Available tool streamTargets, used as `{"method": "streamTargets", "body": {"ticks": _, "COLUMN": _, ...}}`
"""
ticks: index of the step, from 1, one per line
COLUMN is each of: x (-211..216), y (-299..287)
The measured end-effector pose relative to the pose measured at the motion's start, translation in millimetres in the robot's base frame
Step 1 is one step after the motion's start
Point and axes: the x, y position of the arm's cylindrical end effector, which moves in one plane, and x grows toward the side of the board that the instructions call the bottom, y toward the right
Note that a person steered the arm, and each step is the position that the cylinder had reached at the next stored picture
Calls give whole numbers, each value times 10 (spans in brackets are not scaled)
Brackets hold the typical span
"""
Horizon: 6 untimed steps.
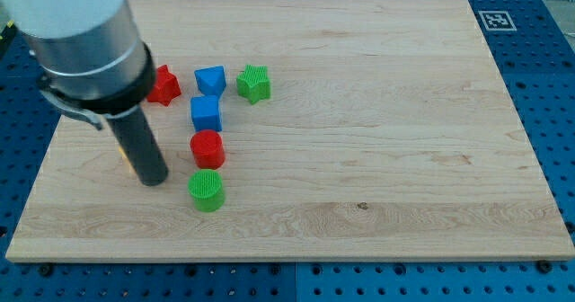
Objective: Move the yellow hexagon into the yellow heart
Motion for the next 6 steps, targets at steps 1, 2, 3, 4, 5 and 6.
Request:
{"method": "streamTargets", "body": {"ticks": 1, "x": -156, "y": -284}}
{"method": "streamTargets", "body": {"ticks": 2, "x": -319, "y": -402}}
{"method": "streamTargets", "body": {"ticks": 3, "x": -327, "y": -402}}
{"method": "streamTargets", "body": {"ticks": 4, "x": -498, "y": -437}}
{"method": "streamTargets", "body": {"ticks": 5, "x": -705, "y": -460}}
{"method": "streamTargets", "body": {"ticks": 6, "x": -702, "y": -460}}
